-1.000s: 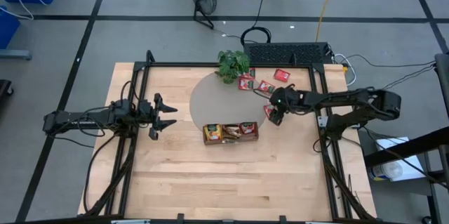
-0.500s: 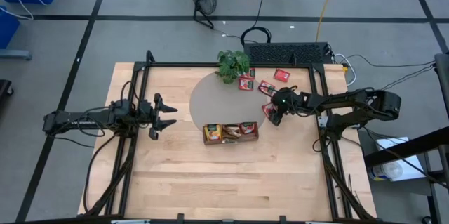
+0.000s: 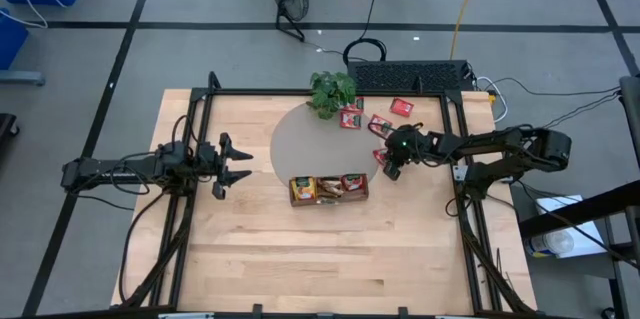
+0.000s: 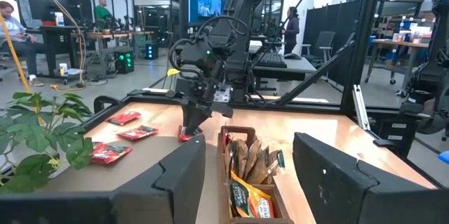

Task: Pick & Place Tea
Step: Put the red tea bag into the right slot of the wooden organizer

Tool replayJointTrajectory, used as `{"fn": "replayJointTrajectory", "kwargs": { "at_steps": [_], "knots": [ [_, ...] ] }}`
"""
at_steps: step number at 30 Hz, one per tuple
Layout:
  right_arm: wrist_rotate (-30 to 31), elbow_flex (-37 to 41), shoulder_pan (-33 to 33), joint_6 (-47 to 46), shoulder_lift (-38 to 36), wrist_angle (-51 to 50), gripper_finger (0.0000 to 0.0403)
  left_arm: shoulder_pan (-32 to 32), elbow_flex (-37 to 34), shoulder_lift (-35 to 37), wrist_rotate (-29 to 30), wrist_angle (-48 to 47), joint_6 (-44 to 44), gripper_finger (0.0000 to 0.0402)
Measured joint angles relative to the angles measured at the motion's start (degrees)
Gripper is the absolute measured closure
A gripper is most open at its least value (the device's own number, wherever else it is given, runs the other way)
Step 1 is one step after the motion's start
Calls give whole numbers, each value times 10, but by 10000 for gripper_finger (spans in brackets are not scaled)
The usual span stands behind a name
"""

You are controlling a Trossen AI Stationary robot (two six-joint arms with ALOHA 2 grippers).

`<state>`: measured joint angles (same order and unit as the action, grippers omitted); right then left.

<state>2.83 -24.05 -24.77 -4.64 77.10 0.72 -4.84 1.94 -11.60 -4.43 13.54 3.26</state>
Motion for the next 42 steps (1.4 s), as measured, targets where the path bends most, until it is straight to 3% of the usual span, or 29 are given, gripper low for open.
{"fn": "replayJointTrajectory", "kwargs": {
  "at_steps": [5, 10, 16, 20, 25, 29, 35, 42],
  "knots": [
    [4, 0, 2, 10, -11, 14, 401, 0, 0, 0, 0, 0, 0, 188],
    [72, -9, 45, 7, -65, 17, 402, 0, 0, 0, 0, 0, 0, 188],
    [165, -12, 167, -36, -139, 74, 403, 0, 0, 0, 0, 0, 0, 188],
    [215, -14, 272, -41, -144, 146, 403, 0, 0, 0, 0, 0, 0, 188],
    [313, -14, 382, -47, -102, 232, 403, 0, 0, 0, 0, 0, 0, 188],
    [360, -14, 430, -60, -30, 305, 403, 0, 0, 0, 0, 0, 0, 188],
    [370, -18, 439, -64, 102, 423, 403, 0, 0, 0, 0, 0, 0, 188],
    [438, -52, 440, 1, 175, 437, 403, 0, 0, 0, 0, 0, 0, 188]
  ]
}}
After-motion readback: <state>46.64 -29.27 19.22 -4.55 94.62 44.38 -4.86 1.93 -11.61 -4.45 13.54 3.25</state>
